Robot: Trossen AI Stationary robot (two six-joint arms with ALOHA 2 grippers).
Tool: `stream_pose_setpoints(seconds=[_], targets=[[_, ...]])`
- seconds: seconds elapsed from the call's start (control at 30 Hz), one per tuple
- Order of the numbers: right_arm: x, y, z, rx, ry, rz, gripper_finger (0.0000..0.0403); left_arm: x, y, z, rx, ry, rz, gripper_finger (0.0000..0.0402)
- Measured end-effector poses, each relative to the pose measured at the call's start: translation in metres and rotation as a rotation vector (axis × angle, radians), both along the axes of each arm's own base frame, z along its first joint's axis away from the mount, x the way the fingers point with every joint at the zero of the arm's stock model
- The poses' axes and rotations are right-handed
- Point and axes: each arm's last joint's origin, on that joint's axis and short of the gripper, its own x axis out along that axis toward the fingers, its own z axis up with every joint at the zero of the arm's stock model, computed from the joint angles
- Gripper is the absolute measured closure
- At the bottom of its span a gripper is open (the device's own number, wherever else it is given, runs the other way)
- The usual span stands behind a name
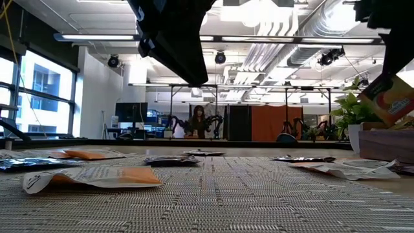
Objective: Pick & Place Tea
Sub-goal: Put the orange tea bag into the top section of the wooden organizer
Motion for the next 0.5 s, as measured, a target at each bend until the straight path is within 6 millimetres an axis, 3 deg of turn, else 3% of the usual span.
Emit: stream_pose_setpoints(seconds=[0.5], targets=[[0.022,0.013,-0.031,-0.091,0.097,-0.069,0.0403,0.0,0.0,0.0,0.001,0.001,-0.003,0.0284]])
